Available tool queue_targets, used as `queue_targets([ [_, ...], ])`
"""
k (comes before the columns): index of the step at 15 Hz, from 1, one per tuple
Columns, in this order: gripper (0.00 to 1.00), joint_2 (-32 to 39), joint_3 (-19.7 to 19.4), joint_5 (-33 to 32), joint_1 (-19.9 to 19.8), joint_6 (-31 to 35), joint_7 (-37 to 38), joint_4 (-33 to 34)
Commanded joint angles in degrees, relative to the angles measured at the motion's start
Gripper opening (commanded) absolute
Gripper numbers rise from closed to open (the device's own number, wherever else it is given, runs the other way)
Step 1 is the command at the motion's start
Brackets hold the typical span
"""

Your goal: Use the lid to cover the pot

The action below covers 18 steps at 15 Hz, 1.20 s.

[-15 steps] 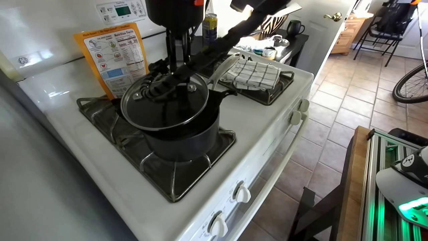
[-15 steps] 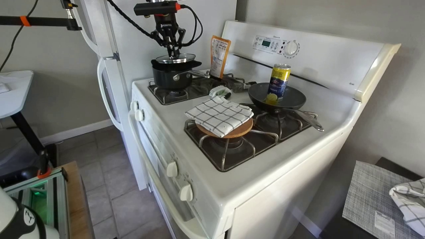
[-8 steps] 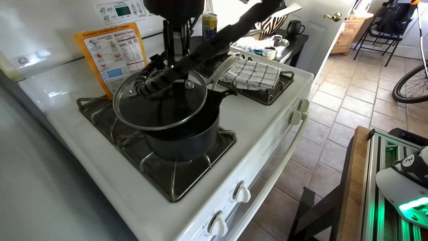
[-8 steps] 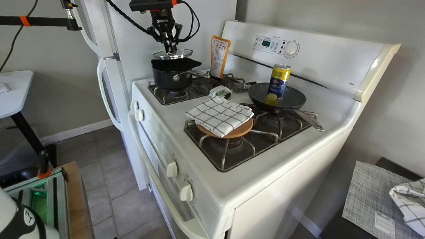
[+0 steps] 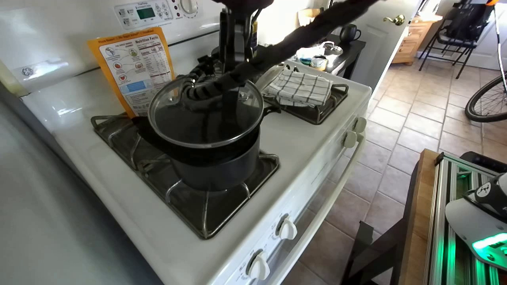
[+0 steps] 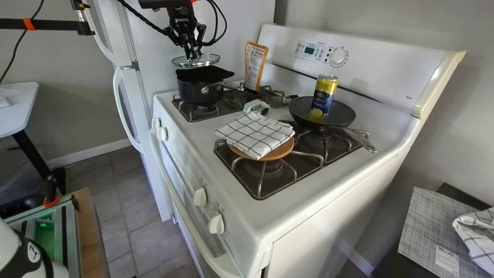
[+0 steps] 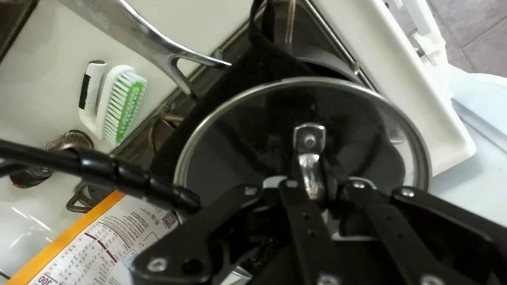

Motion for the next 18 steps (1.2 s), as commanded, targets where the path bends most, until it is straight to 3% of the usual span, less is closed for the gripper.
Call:
queue_targets([
  [1, 0.05, -2.1, -0.6, 1.3, -0.6, 7.6, 1.5, -5.3],
  [5, 0.05, 0.4, -0.8, -0.3, -0.9, 11.9, 2.4, -6.4],
  [18, 0.05, -3.0, -0.5, 2.0, -0.6, 7.7, 1.3, -7.2],
])
